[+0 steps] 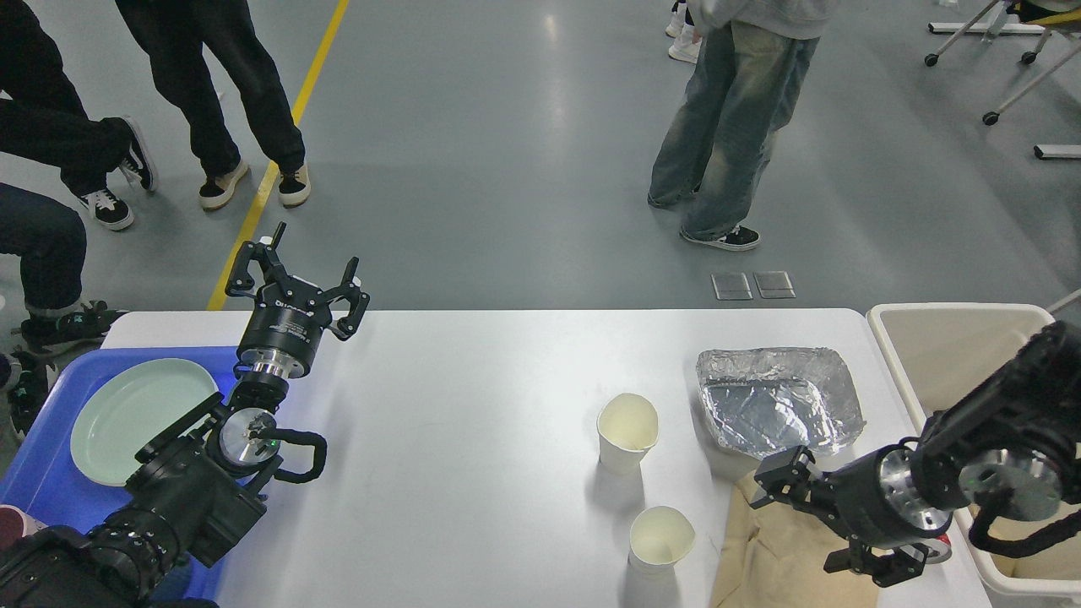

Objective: Tidy desktop
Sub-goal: 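Lower the right gripper toward the beige cloth near the white bin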

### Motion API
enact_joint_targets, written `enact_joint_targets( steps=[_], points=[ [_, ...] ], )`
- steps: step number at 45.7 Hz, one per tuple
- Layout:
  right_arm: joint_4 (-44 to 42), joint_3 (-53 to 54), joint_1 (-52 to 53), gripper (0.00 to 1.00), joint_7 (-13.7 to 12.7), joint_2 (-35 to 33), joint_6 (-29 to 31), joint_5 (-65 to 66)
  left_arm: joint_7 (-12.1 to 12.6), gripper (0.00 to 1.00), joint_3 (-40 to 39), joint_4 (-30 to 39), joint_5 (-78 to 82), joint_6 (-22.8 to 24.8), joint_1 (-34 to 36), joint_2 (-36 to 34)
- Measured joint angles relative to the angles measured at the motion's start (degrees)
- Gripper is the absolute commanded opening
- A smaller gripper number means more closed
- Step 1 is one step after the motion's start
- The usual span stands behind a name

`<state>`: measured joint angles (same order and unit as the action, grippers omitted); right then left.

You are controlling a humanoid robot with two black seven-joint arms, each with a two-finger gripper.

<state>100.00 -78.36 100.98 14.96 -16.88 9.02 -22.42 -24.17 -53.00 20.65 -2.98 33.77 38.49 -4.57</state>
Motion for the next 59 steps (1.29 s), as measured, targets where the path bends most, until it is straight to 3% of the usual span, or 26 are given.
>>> enact_joint_targets(
  steps=[9,21,28,30,32,37,38,59],
  points=[
    [-0.01,0.5,-4.81,1.0,0.07,7.86,-9.9,0.01,0.0,0.97,0.0,0.0,-0.01,0.04,0.0,0.0],
    [-0.01,1.41,-8.63,1.0,0.05,11.56,-15.57,0.02,0.0,0.97,0.0,0.0,0.0,0.07,-0.02,0.0],
    [-0.01,1.93,-12.43,0.99,0.0,13.77,-22.1,-0.1,0.0,0.97,0.0,0.0,-0.01,0.07,-0.02,0.0],
    [0.0,1.96,-13.28,0.92,0.0,14.05,-23.49,-0.15,0.0,0.97,0.0,0.0,-0.01,0.07,-0.02,0.0],
    [0.0,1.98,-14.18,0.78,0.0,14.21,-24.77,-0.18,0.0,0.97,0.0,0.0,0.0,0.07,-0.02,0.0],
    [0.0,2.08,-15.41,0.08,0.08,14.31,-27.4,-0.23,0.0,0.97,0.0,0.0,-0.01,0.07,-0.02,0.0],
    [0.0,2.1,-15.53,0.0,0.1,14.33,-27.85,-0.24,0.0,0.97,0.0,0.0,-0.01,0.07,-0.02,0.0],
    [0.0,2.33,-15.41,0.0,0.46,15.31,-29.96,-0.04,0.0,0.97,0.0,0.0,-0.01,0.07,0.01,0.0]
  ],
)
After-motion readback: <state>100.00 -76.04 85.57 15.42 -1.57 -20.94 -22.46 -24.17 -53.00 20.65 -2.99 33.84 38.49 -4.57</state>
